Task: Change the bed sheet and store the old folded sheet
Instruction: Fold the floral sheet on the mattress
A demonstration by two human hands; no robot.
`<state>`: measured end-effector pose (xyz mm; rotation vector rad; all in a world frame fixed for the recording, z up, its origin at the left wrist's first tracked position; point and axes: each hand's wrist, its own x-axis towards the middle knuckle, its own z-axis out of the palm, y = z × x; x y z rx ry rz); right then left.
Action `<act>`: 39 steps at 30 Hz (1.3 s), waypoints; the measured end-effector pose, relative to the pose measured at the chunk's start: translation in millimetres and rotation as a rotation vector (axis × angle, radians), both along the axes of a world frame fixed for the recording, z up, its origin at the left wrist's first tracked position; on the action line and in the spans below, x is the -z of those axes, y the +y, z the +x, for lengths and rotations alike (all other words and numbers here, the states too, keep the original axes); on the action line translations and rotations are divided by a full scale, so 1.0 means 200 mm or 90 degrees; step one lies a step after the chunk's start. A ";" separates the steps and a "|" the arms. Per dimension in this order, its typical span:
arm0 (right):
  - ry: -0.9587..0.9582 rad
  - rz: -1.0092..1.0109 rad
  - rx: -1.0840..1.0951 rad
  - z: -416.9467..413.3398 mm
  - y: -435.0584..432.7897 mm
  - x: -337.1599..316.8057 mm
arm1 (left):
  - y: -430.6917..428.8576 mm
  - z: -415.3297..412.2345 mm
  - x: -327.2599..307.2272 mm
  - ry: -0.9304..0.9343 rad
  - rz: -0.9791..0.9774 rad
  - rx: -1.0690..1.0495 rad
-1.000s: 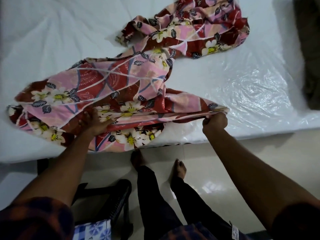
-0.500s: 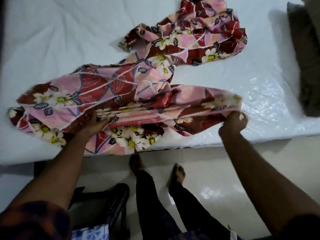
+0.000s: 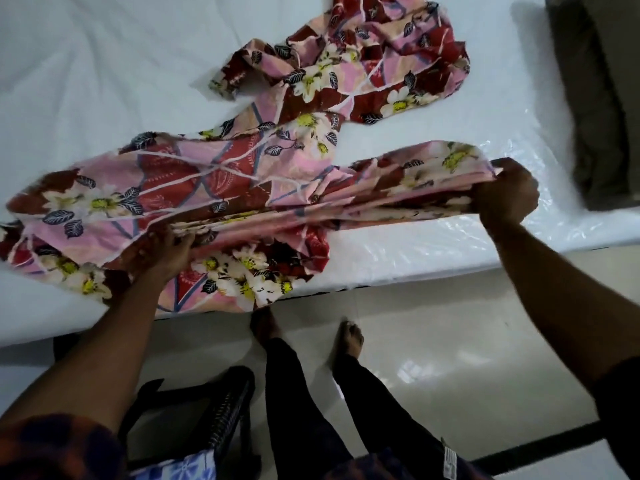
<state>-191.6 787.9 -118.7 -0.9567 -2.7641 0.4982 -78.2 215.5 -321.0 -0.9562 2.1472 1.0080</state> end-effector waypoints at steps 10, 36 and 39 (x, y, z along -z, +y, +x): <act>0.282 -0.351 0.159 -0.04 0.00 0.08 | 0.01 -0.01 -0.03 -0.044 -0.041 0.050; -0.152 -0.302 -0.578 -0.22 -0.20 -0.20 | 1.81 -0.56 -1.02 0.562 -0.032 0.304; -0.188 -0.285 -0.592 -0.21 -0.10 -0.25 | 1.82 -0.63 -1.14 0.561 -0.086 0.251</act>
